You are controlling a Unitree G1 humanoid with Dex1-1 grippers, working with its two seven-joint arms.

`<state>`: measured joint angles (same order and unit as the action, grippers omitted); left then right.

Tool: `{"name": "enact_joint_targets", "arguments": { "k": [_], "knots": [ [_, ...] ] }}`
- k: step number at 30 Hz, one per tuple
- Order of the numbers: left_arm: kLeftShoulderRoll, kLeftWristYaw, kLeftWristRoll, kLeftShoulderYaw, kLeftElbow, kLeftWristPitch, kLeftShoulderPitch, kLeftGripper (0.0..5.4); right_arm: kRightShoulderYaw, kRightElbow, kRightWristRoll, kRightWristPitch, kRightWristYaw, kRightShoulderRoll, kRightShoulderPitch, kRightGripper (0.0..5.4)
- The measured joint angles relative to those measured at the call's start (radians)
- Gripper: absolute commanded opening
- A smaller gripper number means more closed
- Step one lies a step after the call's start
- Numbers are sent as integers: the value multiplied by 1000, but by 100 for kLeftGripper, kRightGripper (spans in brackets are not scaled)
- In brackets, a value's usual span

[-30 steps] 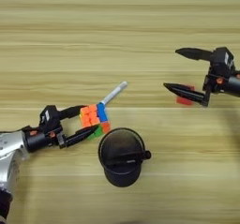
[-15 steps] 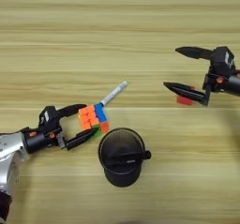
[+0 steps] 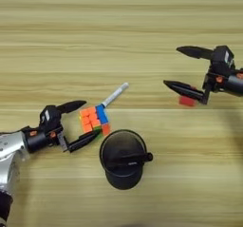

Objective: Move the objects on the table

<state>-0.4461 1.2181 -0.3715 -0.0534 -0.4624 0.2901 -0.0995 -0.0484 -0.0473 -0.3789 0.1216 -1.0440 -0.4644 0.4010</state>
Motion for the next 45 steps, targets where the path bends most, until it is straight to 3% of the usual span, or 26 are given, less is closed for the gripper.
{"name": "enact_joint_targets", "arguments": {
  "k": [7,20,30,42,45],
  "knots": [
    [1,-2,-7,-1,18,0,-4,537,-20,-50,24,1,57,43,17,540],
    [1,-18,-17,-5,38,3,-5,537,-83,-159,86,4,175,173,84,540],
    [3,-26,-17,-5,38,4,-6,537,-130,-283,165,2,290,310,154,540],
    [25,-37,-17,1,38,12,-6,537,-153,-459,287,-30,465,405,216,540],
    [30,-38,-17,2,38,14,-6,537,-157,-491,300,-26,468,422,236,540]
  ]
}}
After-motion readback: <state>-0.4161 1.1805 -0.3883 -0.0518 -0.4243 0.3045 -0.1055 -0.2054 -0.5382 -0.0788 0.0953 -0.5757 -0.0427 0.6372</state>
